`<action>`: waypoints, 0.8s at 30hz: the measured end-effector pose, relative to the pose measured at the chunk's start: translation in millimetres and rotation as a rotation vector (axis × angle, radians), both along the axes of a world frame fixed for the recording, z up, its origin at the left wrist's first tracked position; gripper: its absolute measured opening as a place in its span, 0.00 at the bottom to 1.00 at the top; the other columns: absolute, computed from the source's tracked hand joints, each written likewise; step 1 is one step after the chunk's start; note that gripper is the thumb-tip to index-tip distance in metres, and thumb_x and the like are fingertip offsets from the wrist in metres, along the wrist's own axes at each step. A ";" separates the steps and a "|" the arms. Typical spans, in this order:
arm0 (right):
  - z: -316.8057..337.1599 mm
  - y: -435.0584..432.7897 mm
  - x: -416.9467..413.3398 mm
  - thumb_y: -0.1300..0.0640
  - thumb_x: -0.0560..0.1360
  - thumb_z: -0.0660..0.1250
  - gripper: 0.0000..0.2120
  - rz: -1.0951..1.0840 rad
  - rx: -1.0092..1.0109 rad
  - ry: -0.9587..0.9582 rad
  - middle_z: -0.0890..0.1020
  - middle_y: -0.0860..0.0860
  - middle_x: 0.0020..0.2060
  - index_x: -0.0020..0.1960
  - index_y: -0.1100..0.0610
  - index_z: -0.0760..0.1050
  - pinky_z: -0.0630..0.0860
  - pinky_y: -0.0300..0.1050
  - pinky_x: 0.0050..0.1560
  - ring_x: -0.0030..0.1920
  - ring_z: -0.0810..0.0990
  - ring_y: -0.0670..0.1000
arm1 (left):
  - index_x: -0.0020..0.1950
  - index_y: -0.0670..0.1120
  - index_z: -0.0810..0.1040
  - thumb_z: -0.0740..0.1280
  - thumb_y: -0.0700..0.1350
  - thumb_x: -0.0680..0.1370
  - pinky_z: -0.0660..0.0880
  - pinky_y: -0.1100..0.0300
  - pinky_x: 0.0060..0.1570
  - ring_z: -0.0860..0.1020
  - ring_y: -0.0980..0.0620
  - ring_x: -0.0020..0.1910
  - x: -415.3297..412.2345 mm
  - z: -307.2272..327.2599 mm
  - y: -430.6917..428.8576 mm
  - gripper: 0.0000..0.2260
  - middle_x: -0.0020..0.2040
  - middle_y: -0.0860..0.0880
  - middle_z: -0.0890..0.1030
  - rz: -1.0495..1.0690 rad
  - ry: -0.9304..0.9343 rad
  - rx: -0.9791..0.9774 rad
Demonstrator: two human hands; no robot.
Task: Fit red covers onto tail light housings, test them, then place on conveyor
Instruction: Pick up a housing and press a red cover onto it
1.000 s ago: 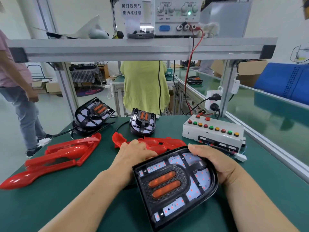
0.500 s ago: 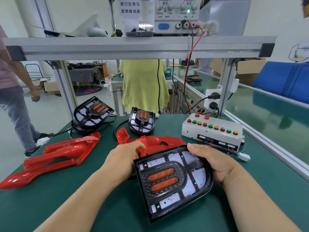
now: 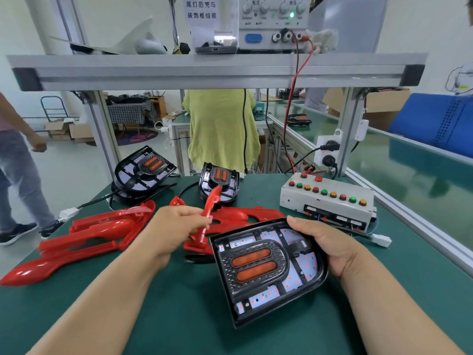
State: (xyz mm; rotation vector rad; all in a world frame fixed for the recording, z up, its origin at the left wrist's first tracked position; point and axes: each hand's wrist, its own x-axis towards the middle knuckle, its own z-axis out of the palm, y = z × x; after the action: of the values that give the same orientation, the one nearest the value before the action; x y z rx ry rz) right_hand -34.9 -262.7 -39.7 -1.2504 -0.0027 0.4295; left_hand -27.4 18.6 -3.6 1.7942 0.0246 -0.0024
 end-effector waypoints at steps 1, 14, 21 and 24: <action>-0.2 -0.5 0.7 0.53 0.72 0.69 0.16 -0.025 0.016 0.017 0.84 0.63 0.54 0.53 0.62 0.85 0.82 0.56 0.52 0.48 0.86 0.60 | 0.42 0.46 0.87 0.72 0.36 0.74 0.77 0.65 0.32 0.80 0.53 0.34 0.1 4.6 5.3 0.06 0.39 0.43 0.85 -0.011 -0.016 -0.019; 1.7 14.3 6.6 0.51 0.79 0.63 0.16 -0.266 0.285 0.102 0.85 0.61 0.53 0.58 0.62 0.80 0.82 0.57 0.51 0.47 0.86 0.59 | 0.61 0.62 0.79 0.69 0.37 0.78 0.67 0.71 0.51 0.74 0.55 0.51 -29.9 15.9 -16.7 0.20 0.47 0.57 0.76 -0.177 -0.723 0.479; 10.5 22.4 2.7 0.49 0.78 0.64 0.18 -0.249 0.246 0.003 0.85 0.60 0.54 0.52 0.62 0.86 0.84 0.52 0.43 0.51 0.86 0.58 | 0.64 0.44 0.81 0.69 0.35 0.77 0.70 0.67 0.55 0.75 0.51 0.52 -48.3 13.1 -26.9 0.16 0.51 0.51 0.77 -0.306 -0.949 0.720; 12.6 24.2 2.0 0.44 0.82 0.59 0.25 -0.247 0.248 0.032 0.85 0.62 0.52 0.46 0.62 0.87 0.84 0.52 0.41 0.49 0.86 0.58 | 0.62 0.41 0.81 0.67 0.37 0.75 0.73 0.61 0.53 0.76 0.48 0.49 -57.5 9.9 -25.9 0.15 0.50 0.49 0.77 -0.358 -0.996 0.767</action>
State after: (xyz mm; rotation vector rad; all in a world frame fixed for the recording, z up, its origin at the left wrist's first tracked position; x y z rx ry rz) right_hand -32.9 -238.5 -27.1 -0.9847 0.1218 0.2267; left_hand -84.9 -7.3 6.3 2.3362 -1.1337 0.7225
